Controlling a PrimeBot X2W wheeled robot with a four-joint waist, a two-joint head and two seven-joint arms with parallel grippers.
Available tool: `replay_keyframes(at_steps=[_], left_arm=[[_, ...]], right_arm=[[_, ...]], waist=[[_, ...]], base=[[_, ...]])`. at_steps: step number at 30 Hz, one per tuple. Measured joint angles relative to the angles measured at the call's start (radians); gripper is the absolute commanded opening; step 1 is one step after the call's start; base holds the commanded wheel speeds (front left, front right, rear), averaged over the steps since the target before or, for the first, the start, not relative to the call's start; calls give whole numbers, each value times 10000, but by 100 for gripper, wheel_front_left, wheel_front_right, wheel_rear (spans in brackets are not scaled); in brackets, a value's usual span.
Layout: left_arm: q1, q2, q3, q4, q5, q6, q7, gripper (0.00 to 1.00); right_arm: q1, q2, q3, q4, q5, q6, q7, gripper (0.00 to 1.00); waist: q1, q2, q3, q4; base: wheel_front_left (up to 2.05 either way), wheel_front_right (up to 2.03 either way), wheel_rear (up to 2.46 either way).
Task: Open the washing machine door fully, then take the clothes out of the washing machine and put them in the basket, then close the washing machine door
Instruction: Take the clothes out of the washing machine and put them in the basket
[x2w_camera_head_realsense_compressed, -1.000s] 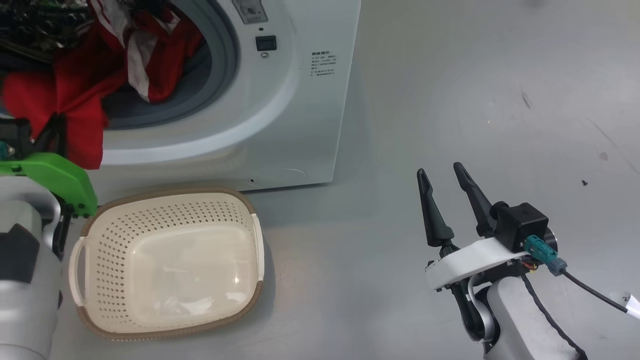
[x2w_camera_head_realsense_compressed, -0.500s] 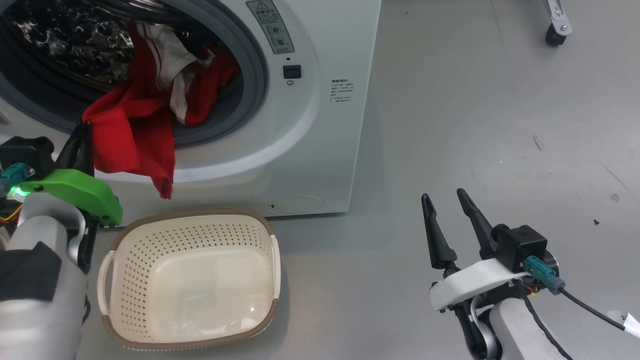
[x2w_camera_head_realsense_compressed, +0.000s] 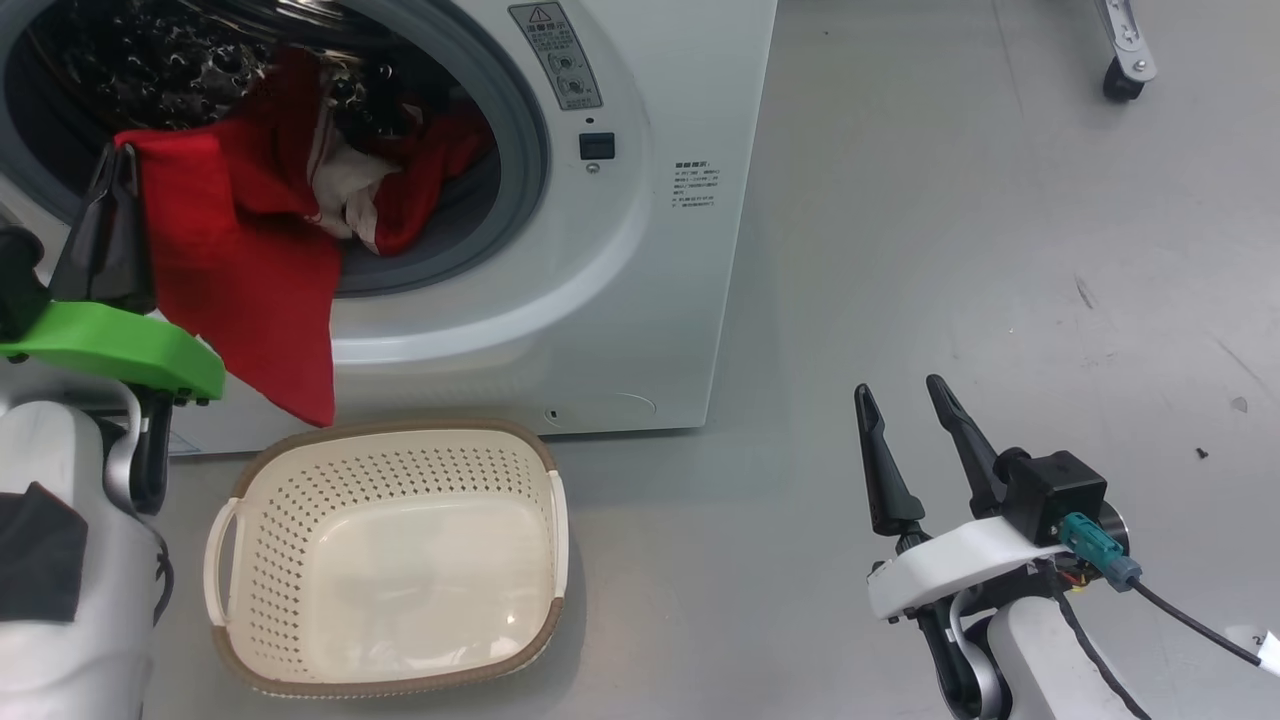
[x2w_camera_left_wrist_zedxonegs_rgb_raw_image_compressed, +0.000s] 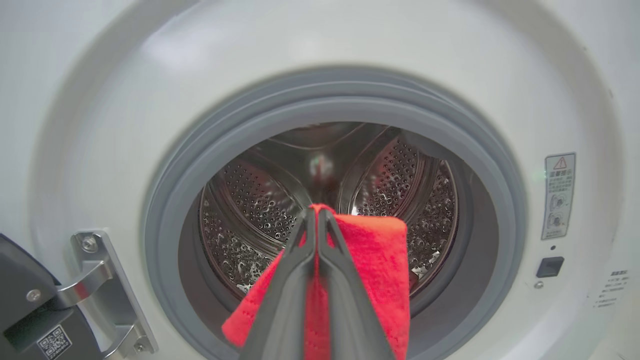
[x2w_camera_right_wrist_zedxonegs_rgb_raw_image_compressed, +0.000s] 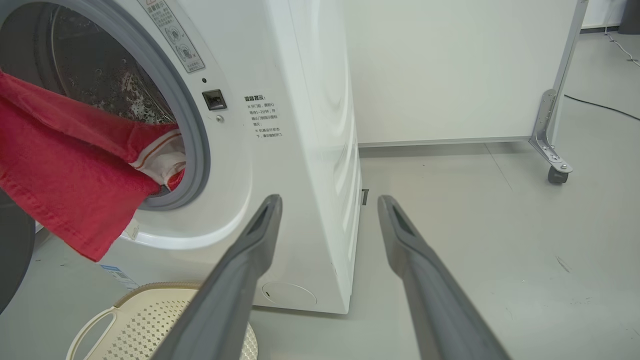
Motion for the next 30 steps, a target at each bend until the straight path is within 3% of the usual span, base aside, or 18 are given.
replay_keyframes(at_steps=[14,30], left_arm=[[1080,-186,401,-2552,153,0,-13,0],[3156,-194,-491,-1074,221,-2,466,0]], right_arm=[[43,6,-71,-36,-81,23,0,100],[44,15,196,-63,-257,102,0,100]], waist=[[0,0,46,145],[0,0,600,-131]], base=[[0,0,0],[0,0,0]])
